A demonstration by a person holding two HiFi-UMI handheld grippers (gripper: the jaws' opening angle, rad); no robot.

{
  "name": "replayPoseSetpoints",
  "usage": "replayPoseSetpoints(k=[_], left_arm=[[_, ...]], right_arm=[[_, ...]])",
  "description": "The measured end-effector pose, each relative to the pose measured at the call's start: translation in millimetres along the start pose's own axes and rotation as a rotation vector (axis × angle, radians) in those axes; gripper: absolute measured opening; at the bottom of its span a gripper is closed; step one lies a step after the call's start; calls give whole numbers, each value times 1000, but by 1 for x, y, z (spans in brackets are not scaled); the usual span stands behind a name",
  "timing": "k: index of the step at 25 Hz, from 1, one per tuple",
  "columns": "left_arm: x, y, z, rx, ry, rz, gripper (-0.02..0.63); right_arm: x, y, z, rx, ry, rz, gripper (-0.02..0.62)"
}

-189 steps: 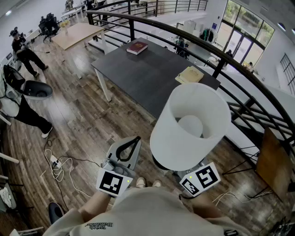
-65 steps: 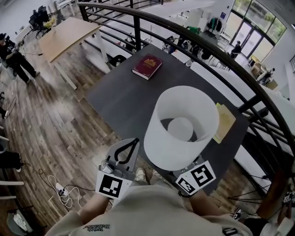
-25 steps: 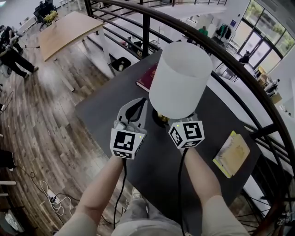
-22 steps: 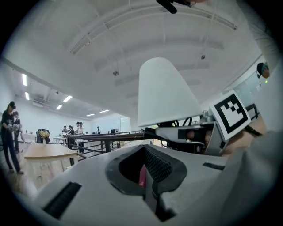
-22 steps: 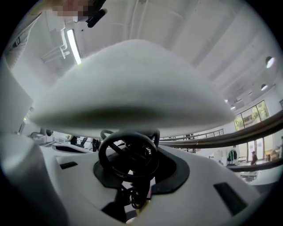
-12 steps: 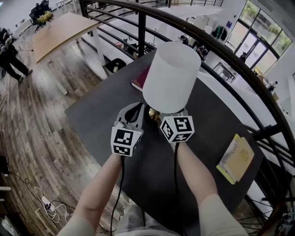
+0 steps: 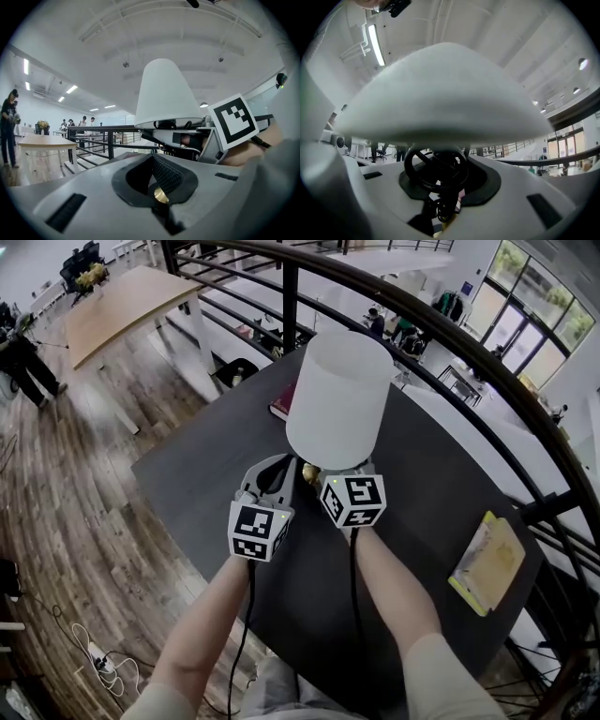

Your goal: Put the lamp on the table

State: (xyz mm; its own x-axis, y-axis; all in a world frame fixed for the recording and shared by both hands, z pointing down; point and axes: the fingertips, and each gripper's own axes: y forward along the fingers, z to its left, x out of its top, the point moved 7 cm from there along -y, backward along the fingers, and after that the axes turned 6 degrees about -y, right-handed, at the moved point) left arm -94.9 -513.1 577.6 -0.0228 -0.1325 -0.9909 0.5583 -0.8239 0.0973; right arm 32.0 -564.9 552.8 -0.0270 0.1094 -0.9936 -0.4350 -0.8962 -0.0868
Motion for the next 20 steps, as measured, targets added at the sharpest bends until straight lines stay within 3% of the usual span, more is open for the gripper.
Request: replayPoseSetpoints(k=[20], left_arm=[[-3, -17, -8, 67, -31, -50, 6]], right_arm=[[-13, -26, 7, -28, -14, 48, 144]])
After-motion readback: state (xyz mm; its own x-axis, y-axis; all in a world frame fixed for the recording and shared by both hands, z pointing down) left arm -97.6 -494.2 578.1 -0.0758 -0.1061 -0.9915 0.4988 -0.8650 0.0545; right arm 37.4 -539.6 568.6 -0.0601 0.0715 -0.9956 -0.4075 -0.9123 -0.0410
